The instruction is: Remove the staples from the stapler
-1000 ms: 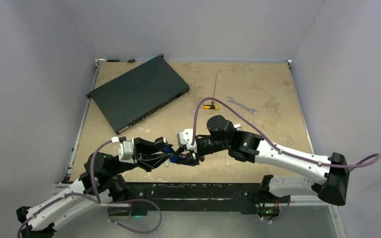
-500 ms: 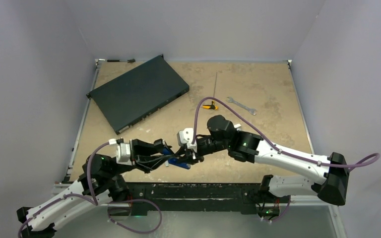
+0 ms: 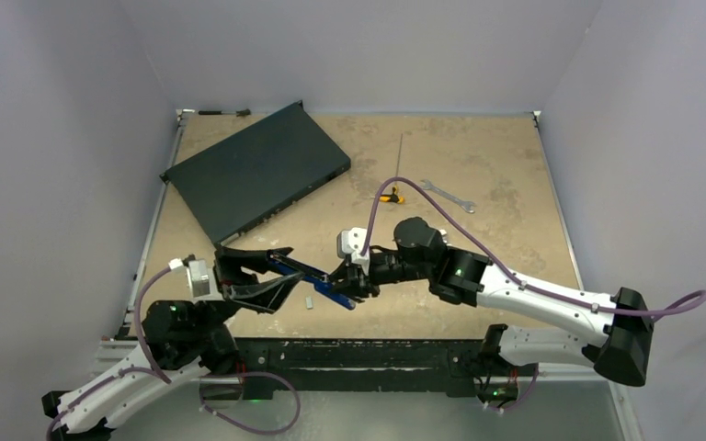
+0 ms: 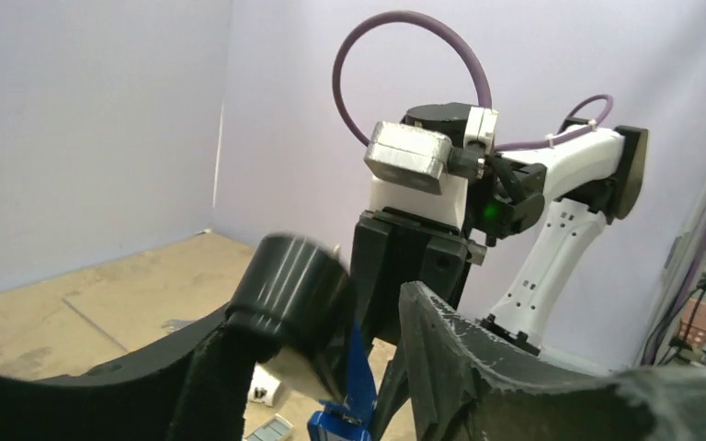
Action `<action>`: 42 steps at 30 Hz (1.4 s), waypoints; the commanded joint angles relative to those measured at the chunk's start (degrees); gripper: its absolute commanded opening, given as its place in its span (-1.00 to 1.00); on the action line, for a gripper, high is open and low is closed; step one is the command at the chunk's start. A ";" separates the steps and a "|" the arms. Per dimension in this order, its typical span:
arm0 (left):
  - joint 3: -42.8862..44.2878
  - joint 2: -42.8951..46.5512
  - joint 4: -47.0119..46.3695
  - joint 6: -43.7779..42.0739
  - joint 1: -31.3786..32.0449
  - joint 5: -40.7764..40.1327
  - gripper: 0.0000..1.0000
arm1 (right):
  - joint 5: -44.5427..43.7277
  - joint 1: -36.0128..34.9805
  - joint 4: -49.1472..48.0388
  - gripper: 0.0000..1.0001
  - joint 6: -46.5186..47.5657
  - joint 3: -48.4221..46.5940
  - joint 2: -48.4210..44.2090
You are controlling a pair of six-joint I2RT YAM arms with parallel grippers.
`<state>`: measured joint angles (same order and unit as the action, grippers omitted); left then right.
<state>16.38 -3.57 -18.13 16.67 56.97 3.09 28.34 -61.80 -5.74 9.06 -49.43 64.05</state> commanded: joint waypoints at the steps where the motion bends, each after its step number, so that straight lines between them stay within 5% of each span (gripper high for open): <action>1: 1.65 -0.11 -1.66 0.91 -0.26 -5.46 0.24 | -4.40 0.24 -2.34 -1.00 -2.11 -0.50 -1.23; 3: 1.93 -0.05 -0.47 0.96 -0.22 -6.51 0.53 | -6.33 0.24 -1.92 -1.00 -2.26 -0.95 -1.28; 7: 2.74 0.72 3.27 1.14 -0.27 -11.01 0.74 | -12.02 0.35 -1.10 -1.00 -3.23 -2.20 -1.71; 16: 5.83 0.73 17.25 10.32 -0.20 -31.73 0.87 | -34.27 1.69 0.25 -1.00 -13.50 -6.58 0.79; 24: 19.10 -11.60 39.20 22.38 -0.23 -43.85 0.92 | -49.34 10.39 5.63 -1.00 -29.29 -15.08 12.26; 30: 32.74 -24.00 58.18 24.32 -0.22 -46.81 0.93 | -50.87 18.13 16.07 -1.00 -40.03 -27.58 25.66; 35: 31.42 -23.89 58.94 23.44 -0.24 -45.05 0.91 | -51.15 21.02 23.54 -1.00 -39.17 -40.64 39.10; 42: 31.06 -19.13 59.87 23.87 -0.20 -46.42 0.90 | -47.28 27.47 25.33 -1.00 -41.34 -46.91 47.86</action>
<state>47.44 -25.32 40.27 39.83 56.97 -41.69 -19.31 -37.89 18.39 -29.58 -91.48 111.13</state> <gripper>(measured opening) 0.954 0.247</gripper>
